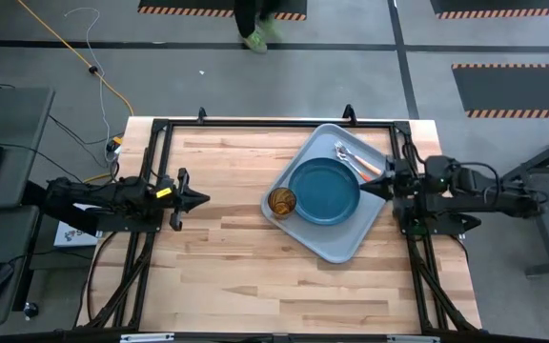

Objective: Pick and place plate/cup/fork/spoon on tray
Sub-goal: Return to Home Position

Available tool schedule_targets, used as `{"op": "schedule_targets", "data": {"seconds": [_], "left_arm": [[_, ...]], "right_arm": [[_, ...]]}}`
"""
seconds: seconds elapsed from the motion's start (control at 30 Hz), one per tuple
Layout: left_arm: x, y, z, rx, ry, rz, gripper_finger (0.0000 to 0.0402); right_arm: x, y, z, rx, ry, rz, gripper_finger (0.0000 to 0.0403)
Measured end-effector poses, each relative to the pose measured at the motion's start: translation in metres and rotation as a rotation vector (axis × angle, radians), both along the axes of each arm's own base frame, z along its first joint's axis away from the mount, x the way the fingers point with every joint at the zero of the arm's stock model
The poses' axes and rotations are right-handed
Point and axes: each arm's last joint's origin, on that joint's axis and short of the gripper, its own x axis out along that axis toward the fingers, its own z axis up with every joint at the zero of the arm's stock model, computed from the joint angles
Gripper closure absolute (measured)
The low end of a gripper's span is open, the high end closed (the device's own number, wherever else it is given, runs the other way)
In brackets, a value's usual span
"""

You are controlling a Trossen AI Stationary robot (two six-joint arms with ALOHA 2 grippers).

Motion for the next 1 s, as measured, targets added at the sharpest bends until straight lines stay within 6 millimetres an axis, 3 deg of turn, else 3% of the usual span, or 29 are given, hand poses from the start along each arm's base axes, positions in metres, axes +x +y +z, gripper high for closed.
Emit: {"op": "schedule_targets", "data": {"seconds": [0.23, 0.47, 1.0], "left_arm": [[0.0, 0.0, 0.0, 0.0, 0.0, -0.001, 0.0401], [0.0, 0.0, 0.0, -0.001, 0.0, -0.001, 0.0401], [0.0, 0.0, 0.0, 0.0, 0.003, -0.001, 0.0401]], "right_arm": [[-0.008, 0.001, -0.036, -0.038, -0.193, 0.001, 0.0403], [-0.022, 0.002, -0.041, -0.098, -0.288, 0.026, 0.0403], [0.001, 0.011, -0.093, -0.108, -0.364, 0.023, 0.0403]]}}
